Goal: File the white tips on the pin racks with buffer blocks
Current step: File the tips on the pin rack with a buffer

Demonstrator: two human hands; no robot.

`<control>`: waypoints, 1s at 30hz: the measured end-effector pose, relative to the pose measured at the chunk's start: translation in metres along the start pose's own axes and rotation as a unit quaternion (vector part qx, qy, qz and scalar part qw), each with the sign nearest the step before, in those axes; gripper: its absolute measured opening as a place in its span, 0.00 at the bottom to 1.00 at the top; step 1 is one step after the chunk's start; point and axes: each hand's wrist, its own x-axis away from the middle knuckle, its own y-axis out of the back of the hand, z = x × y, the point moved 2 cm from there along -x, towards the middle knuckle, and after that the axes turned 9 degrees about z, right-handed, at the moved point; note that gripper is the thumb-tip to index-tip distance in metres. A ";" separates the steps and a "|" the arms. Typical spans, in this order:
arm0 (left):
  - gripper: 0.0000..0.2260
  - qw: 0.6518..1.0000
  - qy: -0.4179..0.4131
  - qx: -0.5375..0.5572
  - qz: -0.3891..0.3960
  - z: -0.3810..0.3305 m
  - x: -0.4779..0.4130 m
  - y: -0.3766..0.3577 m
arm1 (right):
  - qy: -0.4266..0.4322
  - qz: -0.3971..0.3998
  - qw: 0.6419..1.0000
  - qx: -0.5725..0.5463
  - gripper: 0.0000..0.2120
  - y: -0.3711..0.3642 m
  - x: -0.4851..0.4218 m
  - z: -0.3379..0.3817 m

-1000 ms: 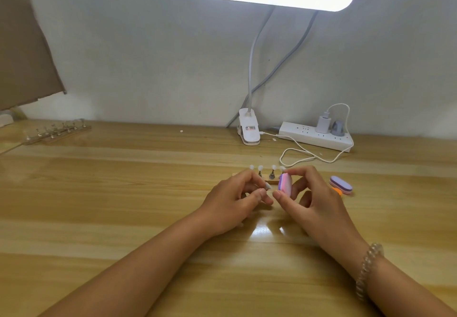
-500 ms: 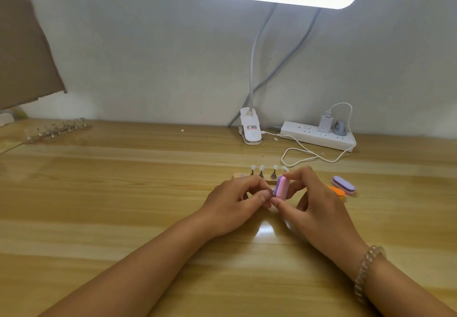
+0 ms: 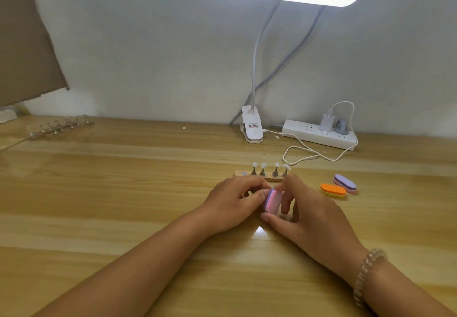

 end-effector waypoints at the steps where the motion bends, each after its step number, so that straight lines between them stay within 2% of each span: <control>1: 0.08 1.000 0.002 -0.002 -0.002 0.000 0.000 0.000 | -0.006 0.000 1.000 0.000 0.20 0.000 -0.001 0.000; 5: 0.11 1.000 0.004 -0.008 -0.004 0.000 -0.001 0.000 | -0.047 -0.057 0.996 -0.046 0.19 0.004 -0.005 -0.008; 10: 0.09 1.000 0.008 -0.026 -0.001 0.003 -0.001 -0.001 | -0.011 -0.004 1.000 -0.005 0.18 0.000 0.000 -0.002; 14: 0.08 0.999 0.013 -0.038 0.002 0.002 -0.001 -0.001 | -0.046 -0.057 0.996 -0.052 0.18 0.004 -0.006 -0.009; 18: 0.06 0.999 0.019 -0.048 0.002 0.005 -0.001 -0.002 | 0.006 -0.009 1.000 -0.002 0.17 -0.001 -0.001 -0.001; 23: 0.07 0.999 0.017 -0.034 0.004 0.003 -0.001 -0.001 | -0.038 -0.063 0.996 -0.047 0.17 0.003 -0.007 -0.008; 27: 0.07 0.999 0.018 -0.040 0.002 0.005 0.000 -0.002 | -0.006 -0.015 0.999 -0.033 0.17 0.000 -0.001 -0.003; 30: 0.06 0.999 0.022 -0.028 0.000 0.002 -0.001 -0.001 | -0.029 -0.038 0.997 -0.052 0.18 0.002 -0.005 -0.006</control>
